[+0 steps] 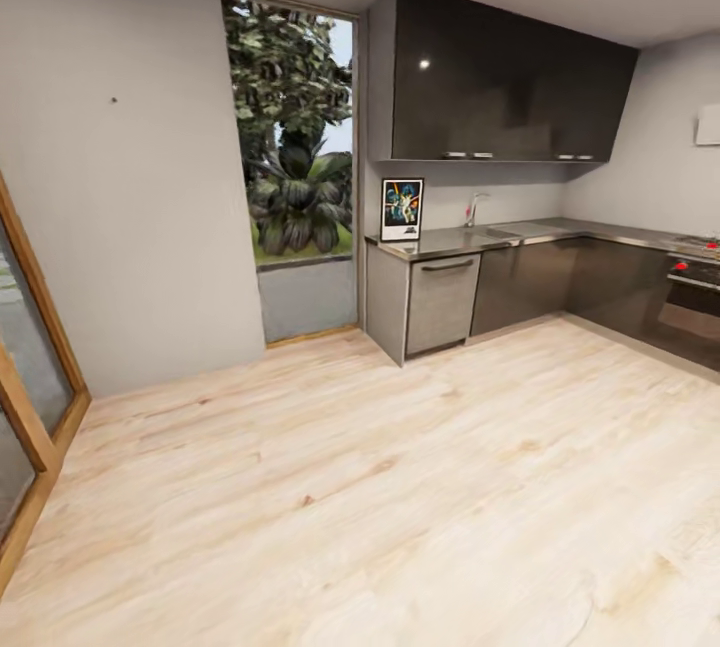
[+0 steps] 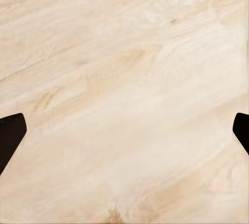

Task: Pick up the poster from the kitchen countertop and hang it on one of the wall nails in the kitchen.

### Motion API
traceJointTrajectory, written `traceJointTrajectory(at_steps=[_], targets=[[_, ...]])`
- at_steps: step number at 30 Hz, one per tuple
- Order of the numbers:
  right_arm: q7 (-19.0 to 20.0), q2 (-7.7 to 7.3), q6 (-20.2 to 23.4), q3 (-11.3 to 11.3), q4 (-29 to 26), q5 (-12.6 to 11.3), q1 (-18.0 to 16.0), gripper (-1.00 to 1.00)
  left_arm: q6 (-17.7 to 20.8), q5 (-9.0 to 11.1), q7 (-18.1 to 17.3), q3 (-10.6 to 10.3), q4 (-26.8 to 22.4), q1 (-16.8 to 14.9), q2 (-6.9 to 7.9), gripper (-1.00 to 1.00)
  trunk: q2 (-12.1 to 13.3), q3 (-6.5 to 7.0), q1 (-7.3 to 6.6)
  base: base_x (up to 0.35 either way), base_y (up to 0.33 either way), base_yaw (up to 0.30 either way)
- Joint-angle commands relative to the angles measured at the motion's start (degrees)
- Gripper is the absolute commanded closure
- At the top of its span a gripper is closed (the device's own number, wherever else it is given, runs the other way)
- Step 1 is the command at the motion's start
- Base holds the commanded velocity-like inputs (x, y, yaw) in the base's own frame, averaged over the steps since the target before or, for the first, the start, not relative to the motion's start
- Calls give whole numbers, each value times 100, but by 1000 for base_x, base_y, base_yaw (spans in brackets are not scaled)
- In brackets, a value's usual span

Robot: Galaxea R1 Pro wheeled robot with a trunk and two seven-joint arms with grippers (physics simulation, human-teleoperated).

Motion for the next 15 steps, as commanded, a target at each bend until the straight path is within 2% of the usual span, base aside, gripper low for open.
traceJointTrajectory(at_steps=[1,5,11,15], targets=[[-2,0,-19,0,6,2,-5,-100,-11,-3,-3,5,-6,2,0,-100,-2,-5,4,335,136,-300],[-2,3,-19,0,6,2,-5,-100,-11,-3,-4,5,-6,2,0,-100,-2,-5,4,335,136,-186],[-2,1,-19,0,6,10,-5,-100,-11,-3,-6,5,-6,2,3,-100,-2,-5,4,335,137,-25],[-2,0,-19,-6,6,11,-5,-100,-4,7,-18,5,-7,2,92,-100,-2,-5,4,335,138,-4]])
